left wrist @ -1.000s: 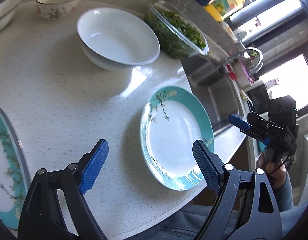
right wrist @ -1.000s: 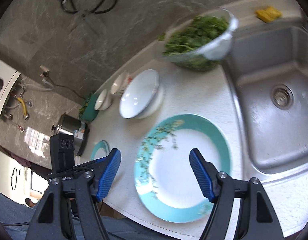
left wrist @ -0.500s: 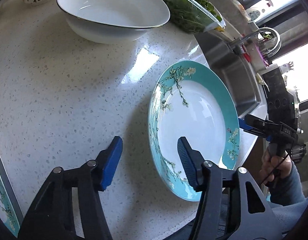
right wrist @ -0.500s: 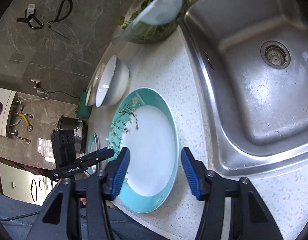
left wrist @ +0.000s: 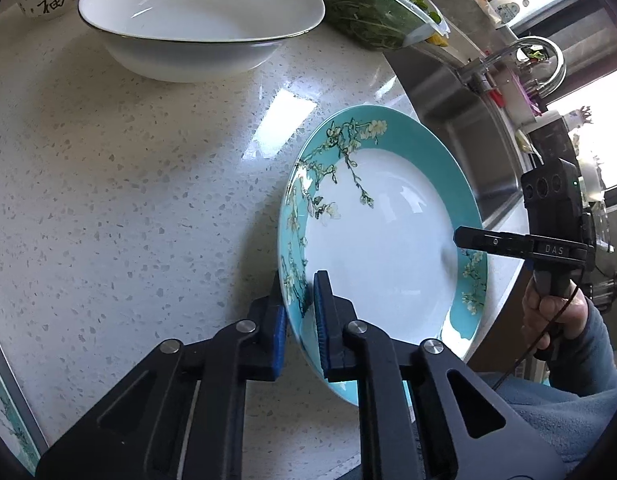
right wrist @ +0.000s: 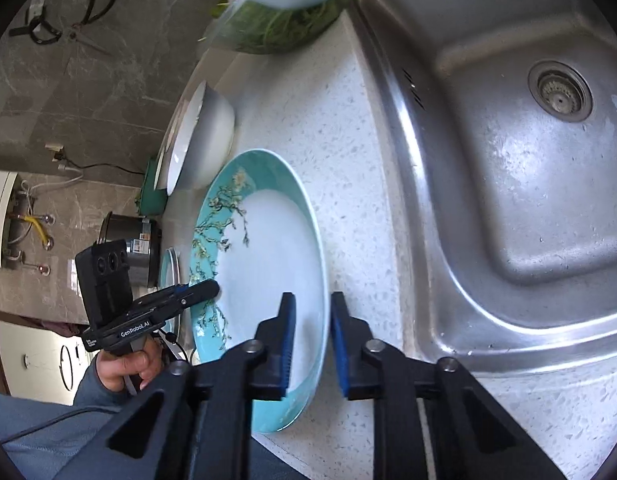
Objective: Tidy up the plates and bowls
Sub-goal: 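Close the left gripper on the second teal plate rim while the right gripper grips it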
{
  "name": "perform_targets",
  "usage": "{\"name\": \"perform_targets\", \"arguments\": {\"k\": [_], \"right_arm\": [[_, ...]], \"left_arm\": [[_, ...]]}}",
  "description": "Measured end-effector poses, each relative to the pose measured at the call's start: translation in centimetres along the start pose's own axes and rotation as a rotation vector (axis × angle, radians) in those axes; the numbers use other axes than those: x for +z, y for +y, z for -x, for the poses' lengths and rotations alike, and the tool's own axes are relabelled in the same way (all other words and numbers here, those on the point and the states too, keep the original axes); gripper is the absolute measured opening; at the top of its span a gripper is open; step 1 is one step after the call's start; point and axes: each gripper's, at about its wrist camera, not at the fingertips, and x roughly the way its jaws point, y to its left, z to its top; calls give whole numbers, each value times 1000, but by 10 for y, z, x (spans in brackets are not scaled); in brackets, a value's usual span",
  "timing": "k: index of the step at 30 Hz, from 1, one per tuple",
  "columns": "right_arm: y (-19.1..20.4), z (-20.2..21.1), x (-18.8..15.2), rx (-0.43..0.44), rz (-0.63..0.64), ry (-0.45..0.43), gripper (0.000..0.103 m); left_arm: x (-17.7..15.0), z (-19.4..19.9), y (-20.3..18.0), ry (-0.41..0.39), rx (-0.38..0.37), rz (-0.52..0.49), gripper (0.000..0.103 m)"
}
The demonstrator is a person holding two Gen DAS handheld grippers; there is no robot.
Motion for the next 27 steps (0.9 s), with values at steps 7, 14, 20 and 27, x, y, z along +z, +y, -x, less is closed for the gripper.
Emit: {"name": "perform_targets", "arguments": {"k": [7, 14, 20, 27], "right_arm": [[3, 1, 1, -39, -26, 9, 11], [13, 3, 0, -76, -17, -8, 13], [26, 6, 0, -77, 2, -16, 13], [67, 0, 3, -57, 70, 2, 15]], "left_arm": [[-4, 5, 1, -9, 21, -18, 11], [-6, 7, 2, -13, 22, -8, 11], [-8, 24, 4, -30, 17, -1, 11], [-22, 72, 18, -81, 27, 36, 10]]}}
